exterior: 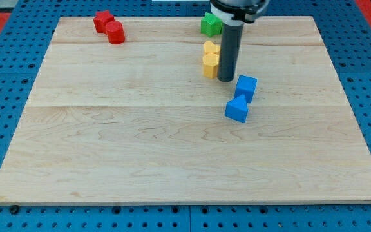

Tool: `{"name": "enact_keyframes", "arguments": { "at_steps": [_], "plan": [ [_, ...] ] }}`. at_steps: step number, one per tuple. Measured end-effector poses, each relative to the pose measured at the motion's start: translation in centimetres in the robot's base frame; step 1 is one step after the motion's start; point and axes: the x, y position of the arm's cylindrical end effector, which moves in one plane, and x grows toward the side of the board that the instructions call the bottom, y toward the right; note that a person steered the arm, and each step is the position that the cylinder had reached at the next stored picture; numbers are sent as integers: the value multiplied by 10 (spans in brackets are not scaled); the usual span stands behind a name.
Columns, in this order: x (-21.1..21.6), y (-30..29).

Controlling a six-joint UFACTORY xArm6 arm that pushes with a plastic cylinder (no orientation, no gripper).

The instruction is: Move the yellow heart parallel to the left of the green star

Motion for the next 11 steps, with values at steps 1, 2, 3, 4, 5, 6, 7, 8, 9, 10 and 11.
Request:
{"name": "enact_keyframes", "arguments": {
  "at_steps": [1, 2, 3, 4, 5, 6, 7, 8, 9, 10, 11],
  "plan": [
    [-30, -4],
    [-52, -33],
    [-54, -46],
    [-37, -11],
    [-41, 18],
    [-67, -9],
    [-81, -2],
    [-99, -75],
    [-94, -89],
    [-82, -101],
    [-92, -117]
  ]
}}
